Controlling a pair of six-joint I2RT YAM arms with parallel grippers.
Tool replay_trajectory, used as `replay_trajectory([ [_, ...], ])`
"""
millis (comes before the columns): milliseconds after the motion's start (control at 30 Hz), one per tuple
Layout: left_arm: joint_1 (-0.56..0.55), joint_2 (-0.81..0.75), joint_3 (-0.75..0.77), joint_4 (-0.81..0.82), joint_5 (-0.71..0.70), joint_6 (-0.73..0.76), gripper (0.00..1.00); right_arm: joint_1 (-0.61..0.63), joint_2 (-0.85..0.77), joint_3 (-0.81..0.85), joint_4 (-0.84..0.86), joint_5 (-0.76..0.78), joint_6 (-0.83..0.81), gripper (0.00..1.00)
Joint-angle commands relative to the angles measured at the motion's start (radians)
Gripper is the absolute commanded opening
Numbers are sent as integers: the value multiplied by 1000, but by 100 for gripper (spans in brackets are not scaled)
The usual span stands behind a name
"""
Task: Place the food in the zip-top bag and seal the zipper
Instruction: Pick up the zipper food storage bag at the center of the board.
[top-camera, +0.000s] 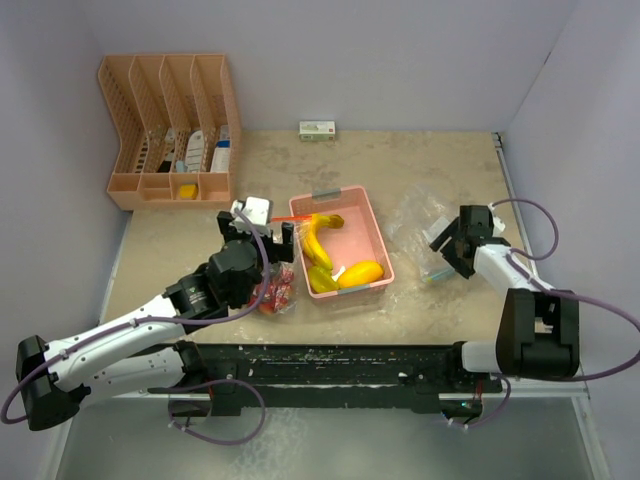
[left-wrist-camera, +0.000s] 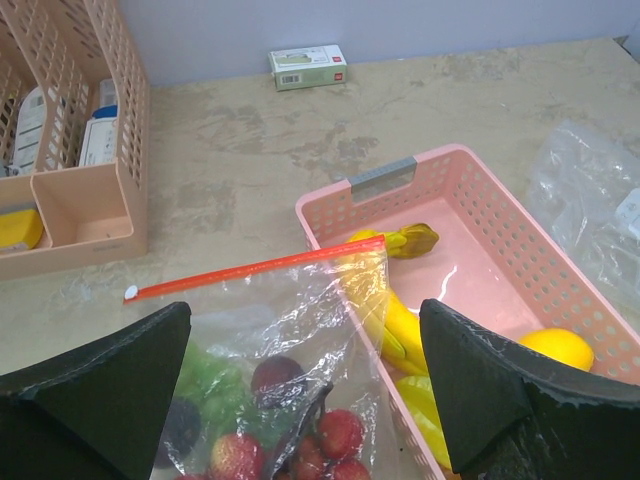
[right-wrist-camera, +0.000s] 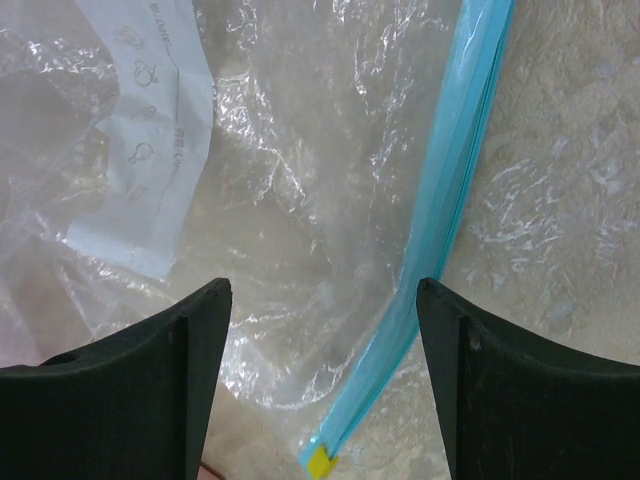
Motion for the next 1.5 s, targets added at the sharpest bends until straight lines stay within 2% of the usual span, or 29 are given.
replay_trajectory([
  [0, 1, -1, -8, 64, 14, 16, 99, -11, 57, 19, 52, 44, 10, 76],
  [133, 0, -3, -18, 65, 14, 8, 99, -13, 71, -1, 124, 46, 15, 70],
  [200, 0, -3, -21, 65, 14, 5, 99, -14, 64, -7, 153, 54, 6, 58],
  [233, 0, -2, -21, 65, 14, 5, 99, -13, 61, -6, 155, 63, -1, 48],
  [333, 1, 0, -20, 66, 14, 2, 99, -13, 34, 6, 130, 84, -33, 2],
  [367, 0, 0, -19, 66, 16, 2, 100, -13, 2, 12, 108, 109, -40, 0],
  [400, 0, 2, -17, 67, 20, 2, 100, -12, -31, 17, 108, 155, -72, 0],
  [567, 2, 37, 17, 86, 114, 22, 97, -5, -260, 71, 5, 186, -193, 0],
  [667, 2, 64, 47, 118, 239, 62, 94, -3, -342, 166, -59, 114, -310, 0],
  [833, 2, 107, 100, 199, 418, 85, 91, 43, -371, 291, -143, -83, -394, 0],
  [967, 5, 131, 191, 227, 492, 59, 91, 192, -375, 366, -161, -86, -420, 0],
  [1067, 13, 135, 244, 241, 522, 8, 90, 273, -388, 392, -155, -155, -437, 0],
  [1333, 50, 131, 194, 368, 631, -131, 87, 349, -471, 340, -64, -405, -459, 0],
  [1467, 51, 164, 186, 395, 670, -150, 86, 413, -492, 278, -20, -461, -452, 0],
])
